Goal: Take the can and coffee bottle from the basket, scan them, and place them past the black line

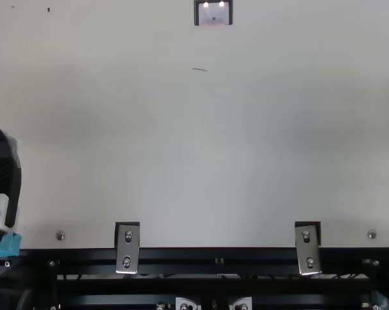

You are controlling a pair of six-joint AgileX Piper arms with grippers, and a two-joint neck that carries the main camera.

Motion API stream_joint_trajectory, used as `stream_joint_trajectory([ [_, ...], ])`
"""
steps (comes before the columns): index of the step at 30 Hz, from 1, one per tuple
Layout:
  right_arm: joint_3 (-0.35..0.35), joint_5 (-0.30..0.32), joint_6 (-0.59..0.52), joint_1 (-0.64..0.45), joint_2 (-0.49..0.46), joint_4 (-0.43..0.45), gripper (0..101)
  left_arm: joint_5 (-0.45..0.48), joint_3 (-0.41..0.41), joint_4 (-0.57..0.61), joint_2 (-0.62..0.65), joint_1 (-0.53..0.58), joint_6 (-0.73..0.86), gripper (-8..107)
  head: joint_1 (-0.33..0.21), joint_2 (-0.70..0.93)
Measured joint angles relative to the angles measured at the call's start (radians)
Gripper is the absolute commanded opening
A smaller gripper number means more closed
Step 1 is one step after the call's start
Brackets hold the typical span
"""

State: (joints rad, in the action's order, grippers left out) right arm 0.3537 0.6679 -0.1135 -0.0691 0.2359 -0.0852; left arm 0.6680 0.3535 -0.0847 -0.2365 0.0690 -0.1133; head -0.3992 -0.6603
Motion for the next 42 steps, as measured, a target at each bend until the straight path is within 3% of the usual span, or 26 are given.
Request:
stream_joint_trajectory([
  [28,0.014,0.013,0.006,0.0,0.005,0.0,101,0.0,0.0,0.0,0.0,0.0,0.0,90,0.0,0.0],
  [36,0.176,0.099,0.061,0.002,0.048,-0.042,101,0.0,0.0,0.002,0.0,0.0,0.0,90,-0.005,0.0],
  [42,0.358,0.243,0.143,0.008,0.091,-0.111,101,0.0,0.0,0.002,0.0,0.0,0.0,90,-0.005,0.0],
])
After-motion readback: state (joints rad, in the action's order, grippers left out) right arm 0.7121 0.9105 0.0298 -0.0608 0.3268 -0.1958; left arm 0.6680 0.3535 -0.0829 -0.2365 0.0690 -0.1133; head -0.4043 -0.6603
